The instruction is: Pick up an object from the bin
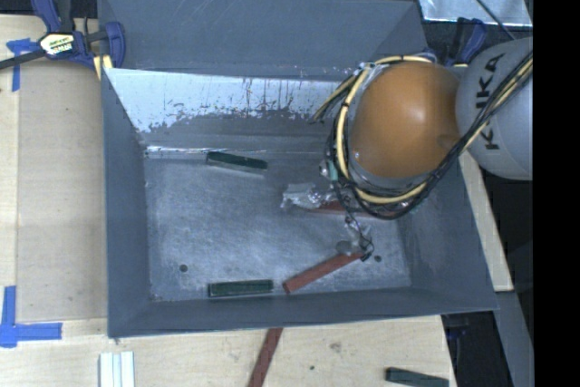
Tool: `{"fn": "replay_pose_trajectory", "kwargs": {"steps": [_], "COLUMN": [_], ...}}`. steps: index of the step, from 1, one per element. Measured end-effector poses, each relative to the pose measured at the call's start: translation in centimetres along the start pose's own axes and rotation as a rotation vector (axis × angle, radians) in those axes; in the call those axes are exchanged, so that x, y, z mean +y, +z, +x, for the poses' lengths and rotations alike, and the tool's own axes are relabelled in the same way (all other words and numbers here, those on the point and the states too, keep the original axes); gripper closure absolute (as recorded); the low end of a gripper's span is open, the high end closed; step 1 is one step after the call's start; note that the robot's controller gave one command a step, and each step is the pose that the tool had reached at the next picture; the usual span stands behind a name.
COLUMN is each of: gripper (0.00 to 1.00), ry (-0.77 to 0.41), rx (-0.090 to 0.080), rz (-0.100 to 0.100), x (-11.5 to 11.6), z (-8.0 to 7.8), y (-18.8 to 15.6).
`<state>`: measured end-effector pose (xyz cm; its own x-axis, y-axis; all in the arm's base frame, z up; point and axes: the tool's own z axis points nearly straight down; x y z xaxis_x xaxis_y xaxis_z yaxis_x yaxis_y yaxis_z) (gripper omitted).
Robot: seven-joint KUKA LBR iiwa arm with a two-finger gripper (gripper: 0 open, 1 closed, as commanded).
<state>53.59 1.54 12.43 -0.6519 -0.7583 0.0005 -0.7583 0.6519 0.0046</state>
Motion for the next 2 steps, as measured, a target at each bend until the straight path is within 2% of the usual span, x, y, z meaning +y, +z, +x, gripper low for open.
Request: {"fn": "replay_pose_trajectory", "kwargs": {"steps": [1,2], "gripper": [0.00,0.00], "ry": [-0.042,-0.059], "rx": [-0.006,-0.006], "rz": [0.014,0.013], "x": [-0.28,0.35], "z": [1.99,1.92], "y": [-2.32,-1.41]}}
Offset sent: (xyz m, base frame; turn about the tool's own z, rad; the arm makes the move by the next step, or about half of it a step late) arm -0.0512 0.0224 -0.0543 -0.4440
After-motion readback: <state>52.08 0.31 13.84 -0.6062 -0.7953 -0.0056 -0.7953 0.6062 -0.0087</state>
